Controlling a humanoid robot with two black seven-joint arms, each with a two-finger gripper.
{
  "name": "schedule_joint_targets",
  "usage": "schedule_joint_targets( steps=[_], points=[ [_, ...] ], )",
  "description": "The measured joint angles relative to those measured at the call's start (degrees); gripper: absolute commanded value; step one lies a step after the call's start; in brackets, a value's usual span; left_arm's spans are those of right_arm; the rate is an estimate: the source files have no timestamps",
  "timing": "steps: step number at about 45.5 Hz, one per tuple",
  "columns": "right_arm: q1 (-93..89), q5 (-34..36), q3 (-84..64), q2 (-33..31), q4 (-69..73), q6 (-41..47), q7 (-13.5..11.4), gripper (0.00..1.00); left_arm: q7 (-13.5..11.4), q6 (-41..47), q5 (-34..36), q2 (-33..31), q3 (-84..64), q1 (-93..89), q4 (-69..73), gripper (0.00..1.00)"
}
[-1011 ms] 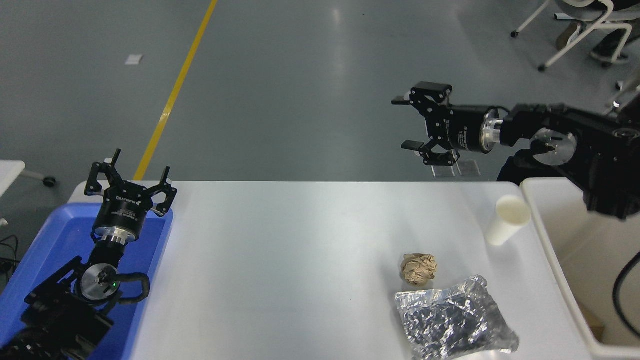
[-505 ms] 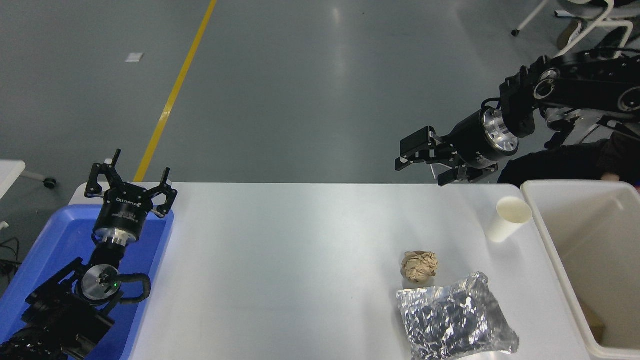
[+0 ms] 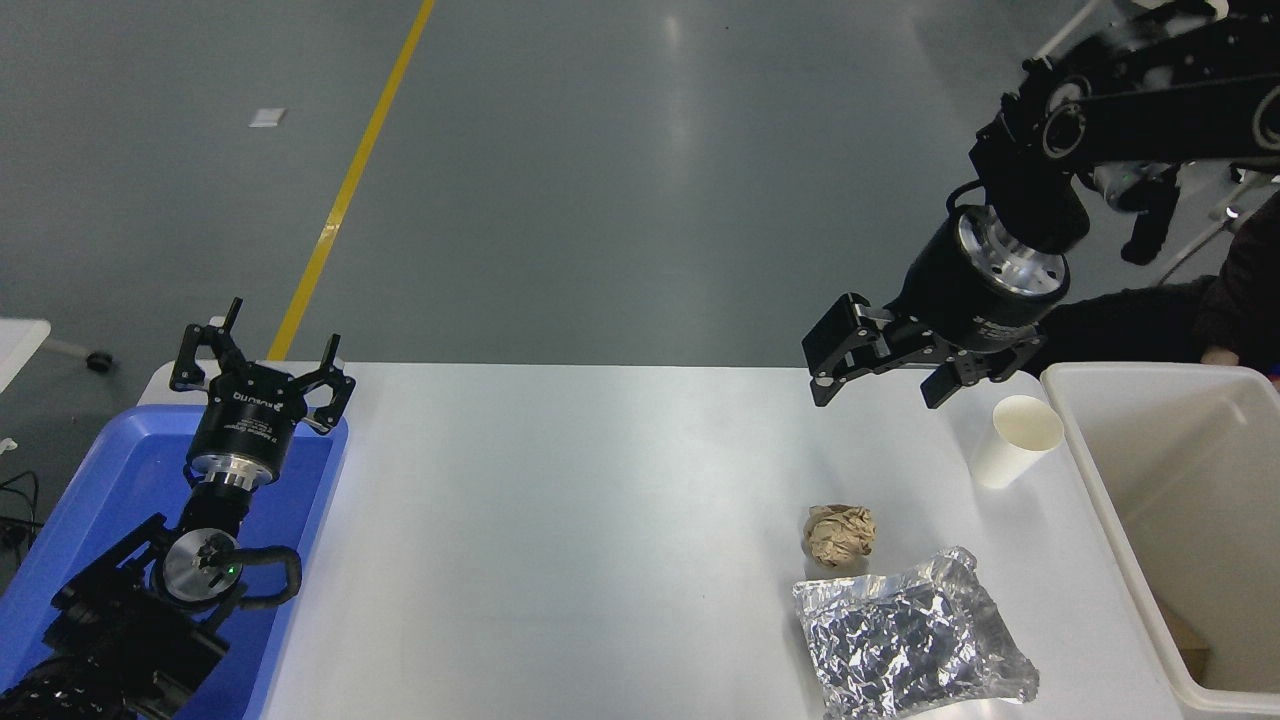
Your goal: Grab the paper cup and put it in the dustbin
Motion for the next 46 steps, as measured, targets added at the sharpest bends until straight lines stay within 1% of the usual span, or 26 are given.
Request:
schedule_joint_targets(
  steps=[13, 22, 27, 32, 38, 46],
  points=[
    [5.2, 1.6, -4.5, 1.6, 3.2, 0.2, -0.2, 1.00, 0.0, 0.0, 0.0, 0.0, -0.2, 0.2, 0.0, 1.00],
    [6.4, 1.9, -5.9, 1.6, 3.9, 0.2, -0.2, 1.00, 0.0, 0.0, 0.0, 0.0, -0.2, 0.2, 0.0, 1.00],
    [5.8, 0.8, -6.3, 0.9, 3.8, 0.2, -0.4, 1.00, 0.0, 0.0, 0.0, 0.0, -0.2, 0.2, 0.0, 1.00],
    [3.7, -2.7, -6.4, -0.4, 2.3, 0.2, -0.4, 1.00, -0.1, 0.1, 0.0, 0.0, -0.2, 0.2, 0.0, 1.00],
    [-1.1, -9.6, -6.2, -2.6, -1.9, 0.0, -0.4, 1.00, -0.1, 0.1, 0.0, 0.0, -0.1, 0.1, 0.0, 1.00],
    [-9.8, -18.1, -4.8, -5.7, -9.6, -3.1, -0.1, 1.00, -0.2, 0.1, 0.0, 0.0, -0.1, 0.1, 0.0, 1.00]
  ],
)
